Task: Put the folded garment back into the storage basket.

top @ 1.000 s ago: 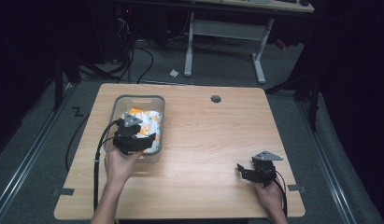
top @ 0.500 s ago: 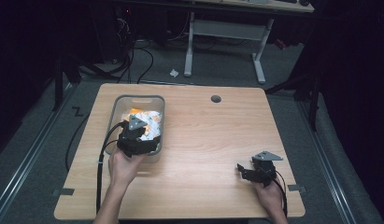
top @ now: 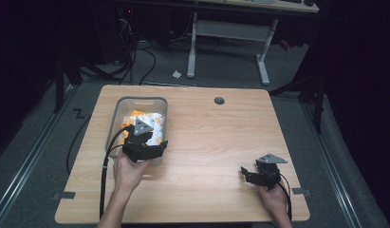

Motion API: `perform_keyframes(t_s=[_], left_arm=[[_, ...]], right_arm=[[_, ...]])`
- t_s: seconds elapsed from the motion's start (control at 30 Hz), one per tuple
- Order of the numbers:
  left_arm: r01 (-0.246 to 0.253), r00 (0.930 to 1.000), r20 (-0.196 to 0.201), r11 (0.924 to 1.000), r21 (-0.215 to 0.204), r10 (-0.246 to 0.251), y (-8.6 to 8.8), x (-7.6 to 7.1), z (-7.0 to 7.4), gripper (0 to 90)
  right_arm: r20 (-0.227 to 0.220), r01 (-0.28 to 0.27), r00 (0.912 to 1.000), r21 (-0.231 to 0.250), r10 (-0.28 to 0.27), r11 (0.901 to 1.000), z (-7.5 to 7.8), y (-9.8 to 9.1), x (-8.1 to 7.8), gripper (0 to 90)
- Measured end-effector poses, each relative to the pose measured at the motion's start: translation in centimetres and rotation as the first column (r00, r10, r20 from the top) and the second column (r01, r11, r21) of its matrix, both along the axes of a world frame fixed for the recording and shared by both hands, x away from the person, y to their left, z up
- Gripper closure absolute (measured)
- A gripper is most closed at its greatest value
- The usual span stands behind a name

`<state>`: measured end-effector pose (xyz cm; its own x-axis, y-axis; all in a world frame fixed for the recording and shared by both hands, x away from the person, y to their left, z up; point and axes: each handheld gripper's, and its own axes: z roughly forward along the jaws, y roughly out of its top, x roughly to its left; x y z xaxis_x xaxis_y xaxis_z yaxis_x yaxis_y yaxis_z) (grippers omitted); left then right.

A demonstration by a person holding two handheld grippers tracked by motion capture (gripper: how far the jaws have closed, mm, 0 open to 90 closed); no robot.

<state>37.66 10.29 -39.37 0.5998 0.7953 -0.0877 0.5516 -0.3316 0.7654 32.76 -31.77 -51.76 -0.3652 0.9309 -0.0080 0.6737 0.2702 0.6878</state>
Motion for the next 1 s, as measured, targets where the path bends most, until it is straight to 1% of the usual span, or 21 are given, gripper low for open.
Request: perform_keyframes(t_s=[0.23, 0.57, 0.83, 1.0], left_arm=[[0.028, 0.9996, 0.003, 0.9996, 0.004, -0.028, -0.8, -0.4, 0.0, 36.4], [0.077, 0.9970, 0.000, 0.9970, -0.003, -0.077, -2.2, -1.0, -0.1, 36.2], [0.103, 0.9946, -0.008, 0.9946, -0.007, -0.103, -2.9, -1.4, -0.3, 36.1], [0.117, 0.9931, -0.006, 0.9931, -0.010, -0.117, -3.4, -1.5, -0.3, 35.9]], right_arm=[[0.000, 0.000, 1.0000, 0.000, 0.000, 1.0000, 0.0, 0.0, 0.0, 26.4], [0.000, 0.000, 1.0000, 0.000, 0.000, 1.0000, 0.0, 0.0, 0.0, 26.4], [0.000, 0.000, 1.0000, 0.000, 0.000, 1.0000, 0.0, 0.0, 0.0, 26.4], [0.000, 0.000, 1.0000, 0.000, 0.000, 1.0000, 0.0, 0.0, 0.0, 26.4]])
